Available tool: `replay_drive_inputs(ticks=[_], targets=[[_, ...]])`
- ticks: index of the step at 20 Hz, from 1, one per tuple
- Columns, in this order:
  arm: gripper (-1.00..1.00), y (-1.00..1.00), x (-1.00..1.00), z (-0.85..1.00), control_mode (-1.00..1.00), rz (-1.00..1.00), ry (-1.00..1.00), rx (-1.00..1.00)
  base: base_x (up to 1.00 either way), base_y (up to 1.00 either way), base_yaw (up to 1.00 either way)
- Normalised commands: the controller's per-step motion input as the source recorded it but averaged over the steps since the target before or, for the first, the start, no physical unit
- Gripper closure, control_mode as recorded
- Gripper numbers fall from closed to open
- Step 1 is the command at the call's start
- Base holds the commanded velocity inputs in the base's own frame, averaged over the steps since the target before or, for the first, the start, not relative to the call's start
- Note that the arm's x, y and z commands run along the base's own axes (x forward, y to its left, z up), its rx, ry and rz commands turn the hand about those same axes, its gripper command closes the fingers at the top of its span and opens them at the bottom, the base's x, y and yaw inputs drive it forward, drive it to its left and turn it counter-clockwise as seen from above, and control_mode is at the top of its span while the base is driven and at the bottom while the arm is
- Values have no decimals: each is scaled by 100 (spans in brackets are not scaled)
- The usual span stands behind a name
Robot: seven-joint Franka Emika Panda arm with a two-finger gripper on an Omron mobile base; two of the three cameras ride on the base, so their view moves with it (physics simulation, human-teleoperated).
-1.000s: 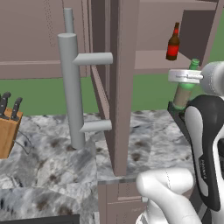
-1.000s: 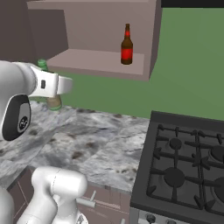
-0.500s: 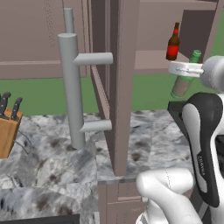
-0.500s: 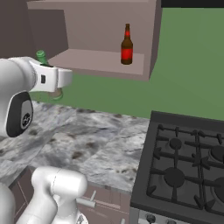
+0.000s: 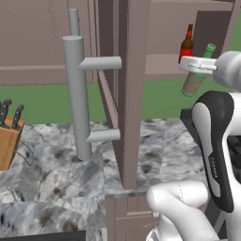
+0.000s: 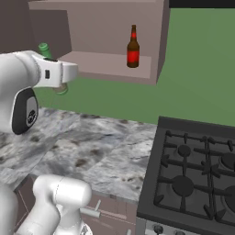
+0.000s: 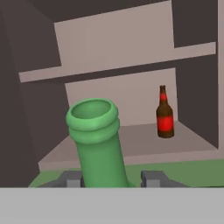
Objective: Sort all alcoholic drinks to one cabinet, and non-alcoholic drinks to the other.
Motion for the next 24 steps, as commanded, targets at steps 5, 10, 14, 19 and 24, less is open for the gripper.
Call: replay_drive_inputs(ticks=[5, 10, 14, 19, 24], targets=[[100, 0, 11, 12, -100, 0, -7, 0, 0, 0, 0], [100, 0, 13, 9, -100, 0, -6, 0, 0, 0, 0], [100, 0, 18, 6, -100, 0, -1, 0, 0, 0, 0], [100, 0, 20, 5, -100, 0, 0, 0, 0, 0, 0], [100, 2, 23, 1, -100, 0, 0, 0, 0, 0, 0]])
